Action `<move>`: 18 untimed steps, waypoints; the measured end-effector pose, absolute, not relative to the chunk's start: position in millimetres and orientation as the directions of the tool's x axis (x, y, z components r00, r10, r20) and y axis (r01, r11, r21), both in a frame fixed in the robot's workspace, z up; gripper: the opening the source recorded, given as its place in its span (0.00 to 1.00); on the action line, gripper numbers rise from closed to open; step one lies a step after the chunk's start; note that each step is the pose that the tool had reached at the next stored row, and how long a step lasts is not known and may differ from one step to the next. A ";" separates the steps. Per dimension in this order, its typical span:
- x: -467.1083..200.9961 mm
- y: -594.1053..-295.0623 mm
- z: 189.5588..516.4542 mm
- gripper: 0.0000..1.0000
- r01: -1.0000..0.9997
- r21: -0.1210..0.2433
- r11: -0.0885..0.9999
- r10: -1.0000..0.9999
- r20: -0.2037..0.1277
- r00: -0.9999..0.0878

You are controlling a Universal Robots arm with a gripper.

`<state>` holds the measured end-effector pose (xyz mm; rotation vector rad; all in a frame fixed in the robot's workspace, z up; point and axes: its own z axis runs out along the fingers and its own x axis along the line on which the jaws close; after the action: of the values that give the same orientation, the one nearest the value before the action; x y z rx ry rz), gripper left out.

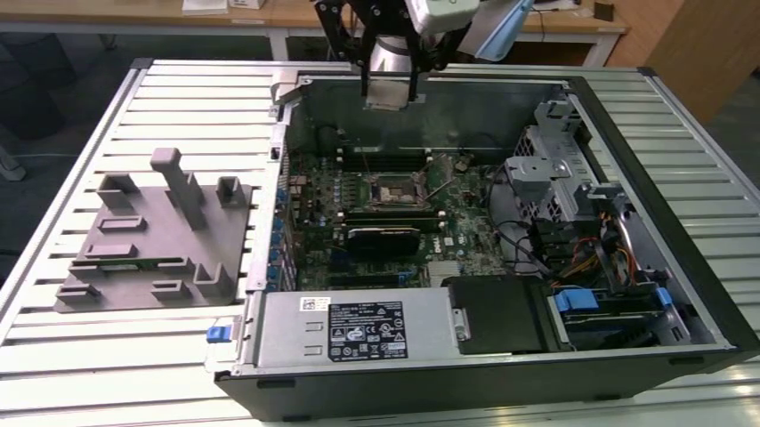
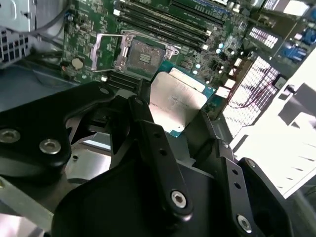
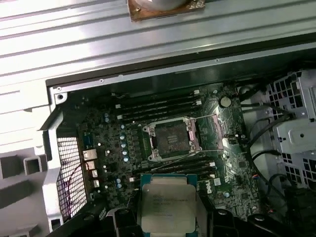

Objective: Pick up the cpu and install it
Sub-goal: 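Place the cpu into insertion slot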

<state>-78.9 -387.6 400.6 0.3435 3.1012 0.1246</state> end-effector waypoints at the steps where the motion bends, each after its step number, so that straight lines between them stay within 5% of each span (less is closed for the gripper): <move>1: -78.8 -387.6 400.4 0.53 0.235 0.081 0.969 0.236 -0.010 -0.972; 18: -78.8 -387.3 397.1 0.53 0.473 0.078 0.877 0.475 -0.011 -0.880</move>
<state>-78.8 -387.3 397.1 0.7617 3.0149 0.1142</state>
